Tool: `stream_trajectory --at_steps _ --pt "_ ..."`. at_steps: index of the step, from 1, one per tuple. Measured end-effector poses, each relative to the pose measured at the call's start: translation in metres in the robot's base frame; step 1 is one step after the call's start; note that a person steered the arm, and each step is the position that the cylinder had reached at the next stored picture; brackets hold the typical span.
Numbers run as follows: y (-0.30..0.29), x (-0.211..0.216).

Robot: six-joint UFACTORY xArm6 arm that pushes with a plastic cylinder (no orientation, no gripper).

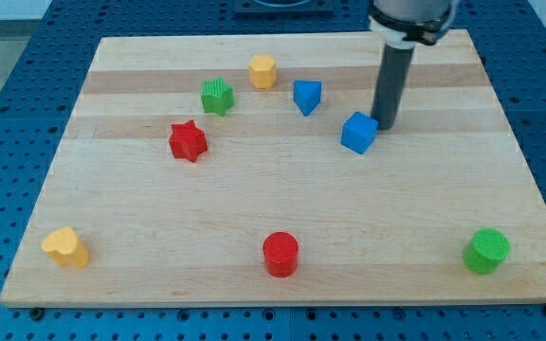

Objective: Move blue cube slightly left

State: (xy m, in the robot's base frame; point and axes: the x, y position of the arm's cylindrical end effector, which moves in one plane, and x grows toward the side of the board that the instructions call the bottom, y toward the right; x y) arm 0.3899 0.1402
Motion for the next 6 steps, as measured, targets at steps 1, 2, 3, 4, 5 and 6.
stream_trajectory --at_steps 1,2,3,4,5,6 --pt "0.035 0.003" --pt "0.035 0.003" --pt "0.025 0.010" --pt "0.006 0.016" --pt "-0.017 0.016" --pt "-0.038 0.016"
